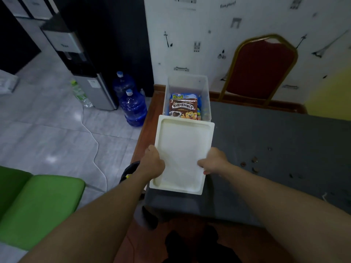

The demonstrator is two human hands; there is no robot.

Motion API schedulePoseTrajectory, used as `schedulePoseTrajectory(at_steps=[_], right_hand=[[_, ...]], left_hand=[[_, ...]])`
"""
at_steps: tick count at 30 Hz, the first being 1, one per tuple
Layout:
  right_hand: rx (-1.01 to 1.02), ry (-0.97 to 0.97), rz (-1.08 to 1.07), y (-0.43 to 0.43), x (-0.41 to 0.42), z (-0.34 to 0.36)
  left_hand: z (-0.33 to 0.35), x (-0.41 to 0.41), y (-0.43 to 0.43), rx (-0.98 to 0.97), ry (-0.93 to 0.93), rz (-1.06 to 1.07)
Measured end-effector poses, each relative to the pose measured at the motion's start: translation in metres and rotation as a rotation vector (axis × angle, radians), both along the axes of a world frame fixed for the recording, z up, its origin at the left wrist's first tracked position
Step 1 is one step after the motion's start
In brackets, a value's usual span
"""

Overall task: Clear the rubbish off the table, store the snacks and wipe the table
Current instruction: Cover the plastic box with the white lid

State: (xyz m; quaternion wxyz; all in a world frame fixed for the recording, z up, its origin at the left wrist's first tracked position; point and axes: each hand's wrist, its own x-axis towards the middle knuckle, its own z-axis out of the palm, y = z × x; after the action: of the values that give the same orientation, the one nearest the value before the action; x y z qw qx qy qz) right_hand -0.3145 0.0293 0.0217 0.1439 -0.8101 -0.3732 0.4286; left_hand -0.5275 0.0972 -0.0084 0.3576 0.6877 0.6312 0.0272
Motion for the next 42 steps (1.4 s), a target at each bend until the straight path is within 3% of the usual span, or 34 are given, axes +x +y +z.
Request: schedulePoseTrajectory(at_steps=[4, 8, 16, 24, 42], right_hand=[[0.120, -0.085, 0.041, 0.011, 0.010, 0.022], [0.269, -0.093, -0.053, 0.027, 0.025, 0.040], [0.397, -0.172, -0.108, 0.081, 0.058, 0.059], [0.295, -0.272, -0.026, 0.131, 0.085, 0.036], [0.337, -0.340, -0.007, 0.200, 0.103, 0.011]], left_hand=[[0.028, 0.010, 0.018, 0.074, -0.023, 0.020], [0.053, 0.022, 0.036, 0.260, -0.040, 0.016], [0.066, 0.052, 0.080, 0.408, -0.075, 0.071], [0.053, 0.081, 0.109, 0.366, 0.021, 0.111], [0.037, 0.105, 0.162, 0.293, 0.024, 0.103]])
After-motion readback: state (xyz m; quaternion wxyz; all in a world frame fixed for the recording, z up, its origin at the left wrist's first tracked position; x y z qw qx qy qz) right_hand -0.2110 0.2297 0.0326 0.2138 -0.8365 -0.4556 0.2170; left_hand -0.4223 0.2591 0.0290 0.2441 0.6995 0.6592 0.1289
